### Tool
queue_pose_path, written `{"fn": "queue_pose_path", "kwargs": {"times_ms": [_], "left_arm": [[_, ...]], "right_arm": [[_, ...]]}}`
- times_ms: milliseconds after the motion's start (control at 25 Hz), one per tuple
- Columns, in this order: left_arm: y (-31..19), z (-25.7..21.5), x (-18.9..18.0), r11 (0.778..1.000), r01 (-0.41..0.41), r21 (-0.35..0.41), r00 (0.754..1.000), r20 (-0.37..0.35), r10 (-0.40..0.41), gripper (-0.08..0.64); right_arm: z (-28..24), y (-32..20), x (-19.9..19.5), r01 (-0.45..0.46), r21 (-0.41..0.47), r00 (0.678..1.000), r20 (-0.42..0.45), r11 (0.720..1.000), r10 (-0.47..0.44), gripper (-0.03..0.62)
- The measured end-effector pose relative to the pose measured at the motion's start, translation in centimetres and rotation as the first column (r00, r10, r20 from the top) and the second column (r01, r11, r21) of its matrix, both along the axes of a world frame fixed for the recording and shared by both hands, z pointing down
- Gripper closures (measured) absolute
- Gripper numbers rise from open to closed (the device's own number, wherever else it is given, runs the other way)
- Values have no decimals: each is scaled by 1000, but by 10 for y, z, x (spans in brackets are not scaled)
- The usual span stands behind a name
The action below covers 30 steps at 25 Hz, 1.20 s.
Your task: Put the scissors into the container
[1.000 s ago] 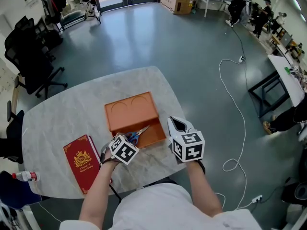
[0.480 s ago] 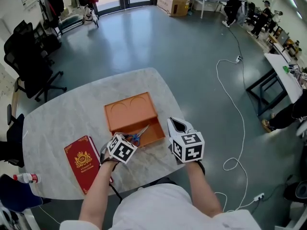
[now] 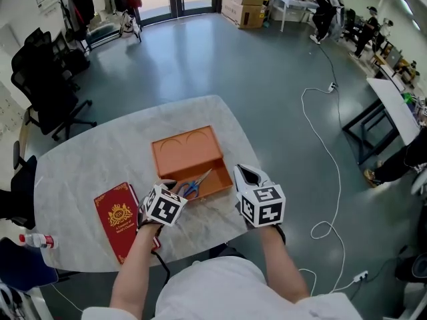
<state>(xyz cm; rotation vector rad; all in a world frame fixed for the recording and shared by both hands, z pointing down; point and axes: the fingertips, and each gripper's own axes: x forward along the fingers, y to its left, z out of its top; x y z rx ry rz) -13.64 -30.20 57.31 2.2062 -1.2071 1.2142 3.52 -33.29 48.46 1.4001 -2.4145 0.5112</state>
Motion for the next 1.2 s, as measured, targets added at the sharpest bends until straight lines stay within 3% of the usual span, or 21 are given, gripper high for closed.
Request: {"fn": "queue_pose_path", "kwargs": {"times_ms": [280, 640, 1200], "left_arm": [[13, -31, -18, 992, 80, 97, 995, -73, -73, 483], [40, -67, -47, 958, 225, 181, 959, -217, -184, 494], [85, -126, -78, 849, 380, 368, 895, -376, -238, 525]], "right_arm": [[-13, 20, -7, 9, 30, 1000, -4, 1000, -9, 586], [-33, 48, -20, 19, 77, 1000, -14, 997, -18, 586], [-62, 94, -27, 23, 164, 999, -45, 986, -16, 588]]}}
